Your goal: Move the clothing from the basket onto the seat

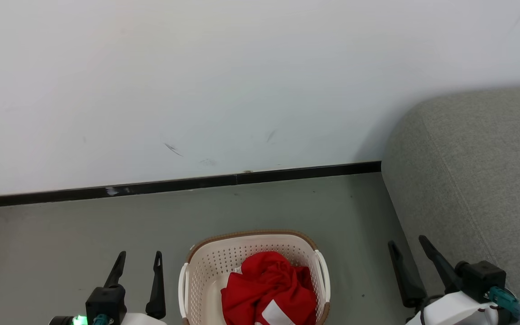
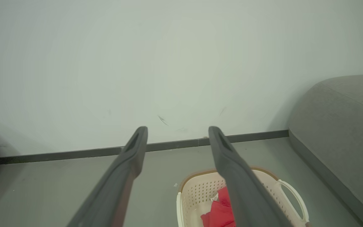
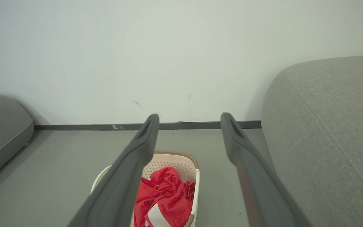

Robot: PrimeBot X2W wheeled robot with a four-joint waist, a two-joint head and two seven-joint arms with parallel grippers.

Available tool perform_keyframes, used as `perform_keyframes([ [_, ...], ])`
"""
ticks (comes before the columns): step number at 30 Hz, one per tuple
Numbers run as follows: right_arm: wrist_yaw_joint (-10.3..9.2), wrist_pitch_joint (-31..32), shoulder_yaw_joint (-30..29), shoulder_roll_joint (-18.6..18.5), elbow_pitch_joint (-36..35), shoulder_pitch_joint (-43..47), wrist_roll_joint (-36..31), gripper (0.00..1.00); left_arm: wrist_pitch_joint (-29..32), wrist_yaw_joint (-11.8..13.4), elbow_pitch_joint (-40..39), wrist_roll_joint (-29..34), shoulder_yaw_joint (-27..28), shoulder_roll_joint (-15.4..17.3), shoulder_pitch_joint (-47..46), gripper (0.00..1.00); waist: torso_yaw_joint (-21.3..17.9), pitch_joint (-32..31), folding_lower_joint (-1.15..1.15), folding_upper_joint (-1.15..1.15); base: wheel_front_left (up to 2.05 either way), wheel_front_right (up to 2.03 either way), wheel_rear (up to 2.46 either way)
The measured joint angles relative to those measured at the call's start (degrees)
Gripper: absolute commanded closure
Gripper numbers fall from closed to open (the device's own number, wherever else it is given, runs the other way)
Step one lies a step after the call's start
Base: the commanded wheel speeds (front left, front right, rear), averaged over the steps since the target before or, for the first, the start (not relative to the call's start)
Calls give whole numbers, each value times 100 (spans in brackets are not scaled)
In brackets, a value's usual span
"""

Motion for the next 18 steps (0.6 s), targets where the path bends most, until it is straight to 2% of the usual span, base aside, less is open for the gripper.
perform_keyframes([
  [18,0,0,27,23,-1,4,-7,0,0,0,27,1,47,-12,-18,0,20,44,0,0,0,0,0],
])
